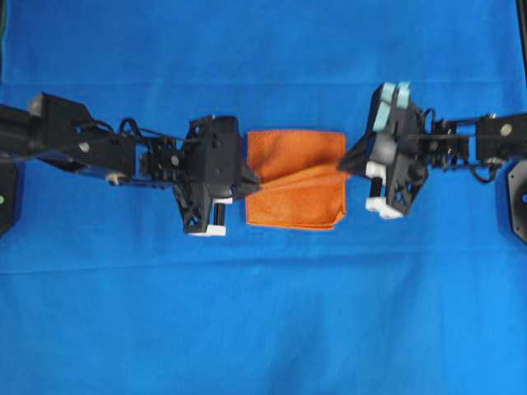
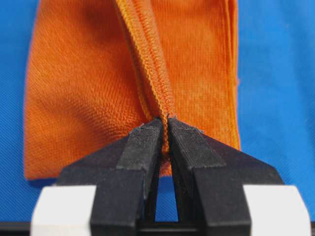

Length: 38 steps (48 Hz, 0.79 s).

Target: Fold the orange towel.

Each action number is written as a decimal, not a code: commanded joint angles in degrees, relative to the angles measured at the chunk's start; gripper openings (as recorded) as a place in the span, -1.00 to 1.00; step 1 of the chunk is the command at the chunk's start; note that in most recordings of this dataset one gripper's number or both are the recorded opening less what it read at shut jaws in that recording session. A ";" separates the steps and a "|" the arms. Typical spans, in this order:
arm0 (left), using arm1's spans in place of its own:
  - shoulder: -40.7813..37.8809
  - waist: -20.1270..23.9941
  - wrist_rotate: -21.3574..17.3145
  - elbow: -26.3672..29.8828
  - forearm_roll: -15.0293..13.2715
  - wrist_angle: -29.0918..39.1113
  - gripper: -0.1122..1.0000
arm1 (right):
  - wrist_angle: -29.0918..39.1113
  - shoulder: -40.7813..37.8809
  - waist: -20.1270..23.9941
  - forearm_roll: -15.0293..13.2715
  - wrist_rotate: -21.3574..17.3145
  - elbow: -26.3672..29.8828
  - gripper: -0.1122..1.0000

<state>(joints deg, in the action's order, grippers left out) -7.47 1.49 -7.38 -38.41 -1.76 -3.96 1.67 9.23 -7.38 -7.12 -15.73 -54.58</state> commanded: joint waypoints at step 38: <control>-3.78 -2.29 4.57 0.26 0.09 -4.75 -0.02 | -4.04 -5.27 5.54 0.18 -4.13 2.02 0.38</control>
<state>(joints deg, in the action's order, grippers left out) -12.48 -0.62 -2.81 -38.76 -1.67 -8.70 -2.11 2.99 -2.02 -7.03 -19.78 -53.44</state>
